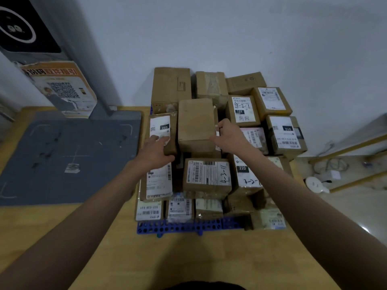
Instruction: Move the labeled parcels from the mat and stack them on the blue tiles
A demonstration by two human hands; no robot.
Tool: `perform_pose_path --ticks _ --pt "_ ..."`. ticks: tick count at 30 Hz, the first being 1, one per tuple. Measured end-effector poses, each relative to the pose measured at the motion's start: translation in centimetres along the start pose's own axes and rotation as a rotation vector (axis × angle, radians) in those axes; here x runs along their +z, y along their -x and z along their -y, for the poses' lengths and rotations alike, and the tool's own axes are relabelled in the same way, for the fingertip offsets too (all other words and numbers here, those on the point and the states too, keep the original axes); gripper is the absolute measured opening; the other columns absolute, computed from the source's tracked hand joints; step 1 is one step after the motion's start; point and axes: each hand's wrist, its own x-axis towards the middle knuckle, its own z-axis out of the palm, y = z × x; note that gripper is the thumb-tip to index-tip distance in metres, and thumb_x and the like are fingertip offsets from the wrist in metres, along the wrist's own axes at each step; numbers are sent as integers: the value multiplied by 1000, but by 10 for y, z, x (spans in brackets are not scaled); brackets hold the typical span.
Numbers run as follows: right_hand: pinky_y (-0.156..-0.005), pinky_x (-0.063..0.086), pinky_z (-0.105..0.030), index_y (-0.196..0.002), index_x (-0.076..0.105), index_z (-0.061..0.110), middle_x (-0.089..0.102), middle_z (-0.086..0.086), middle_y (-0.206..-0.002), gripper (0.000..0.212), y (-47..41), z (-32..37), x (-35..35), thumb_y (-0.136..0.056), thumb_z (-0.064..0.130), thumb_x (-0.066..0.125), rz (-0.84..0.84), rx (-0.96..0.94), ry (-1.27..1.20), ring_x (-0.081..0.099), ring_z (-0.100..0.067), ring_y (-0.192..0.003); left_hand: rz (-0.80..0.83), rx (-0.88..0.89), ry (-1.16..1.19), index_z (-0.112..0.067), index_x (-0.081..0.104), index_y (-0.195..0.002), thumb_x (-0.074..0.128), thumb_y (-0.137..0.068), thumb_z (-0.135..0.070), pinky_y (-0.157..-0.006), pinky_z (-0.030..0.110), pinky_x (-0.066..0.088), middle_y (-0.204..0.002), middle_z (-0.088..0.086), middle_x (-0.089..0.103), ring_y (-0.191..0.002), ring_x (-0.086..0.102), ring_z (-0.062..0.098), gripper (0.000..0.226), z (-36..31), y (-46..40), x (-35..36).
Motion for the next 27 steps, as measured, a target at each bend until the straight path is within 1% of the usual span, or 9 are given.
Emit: perform_pose_path --ticks 5,9,13,15,16,19,22,25,27 --pt "-78 50 -36 -111 52 15 59 -4 -104 32 52 -6 4 -84 27 66 -39 -88 22 57 -22 -97 -38 48 78 -25 38 -146 71 -82 -38 -103 40 41 -145 9 39 -131 42 29 73 2 40 5" --pt "-74 51 -34 -108 56 16 60 -1 -101 27 97 -5 18 -85 25 66 -23 -182 -1 59 -18 -89 -78 23 116 -24 38 -146 72 -84 -35 -94 30 36 -149 6 35 -132 41 26 71 11 78 14" --pt "-62 51 -31 -101 57 21 67 -1 -87 16 135 -7 34 -87 26 65 100 -203 -61 62 -15 -72 -119 -17 60 -21 41 -140 71 -82 -32 -90 35 38 -142 8 42 -130 37 25 66 31 114 18" --pt "-62 52 -28 -96 58 21 67 0 -87 11 151 -15 49 -87 25 65 196 -162 -61 63 -14 -73 -151 -131 70 -17 42 -138 73 -81 -34 -86 35 38 -139 9 40 -122 45 27 67 42 134 25" --pt "-66 52 -28 -96 59 20 66 1 -91 11 157 -21 57 -88 26 65 239 -138 -41 64 -14 -78 -167 -172 64 -13 43 -134 74 -81 -35 -83 34 37 -136 11 41 -117 49 29 65 47 143 31" --pt "-72 57 -39 -98 66 10 69 -8 -96 19 171 -44 82 -88 27 63 343 -31 28 66 -24 -84 -145 -254 48 -6 45 -125 73 -81 -33 -80 32 36 -129 14 47 -111 52 31 59 56 167 57" --pt "-77 56 -40 -113 61 6 67 -11 -104 32 179 -72 104 -88 28 63 404 96 43 64 -27 -93 -31 -308 27 -9 48 -125 72 -81 -35 -80 35 42 -124 12 47 -108 54 30 57 53 182 85" --pt "-78 54 -37 -131 50 9 61 -11 -111 49 183 -92 119 -89 29 65 416 182 19 61 -25 -94 87 -236 10 -14 51 -125 70 -80 -35 -89 43 49 -119 9 46 -109 52 28 53 37 186 111" --pt "-86 54 -39 -140 44 9 57 -12 -125 58 183 -97 124 -90 29 64 378 211 -16 59 -25 -106 131 -147 11 -14 52 -127 70 -81 -34 -93 44 47 -121 9 47 -117 48 29 54 22 184 127"
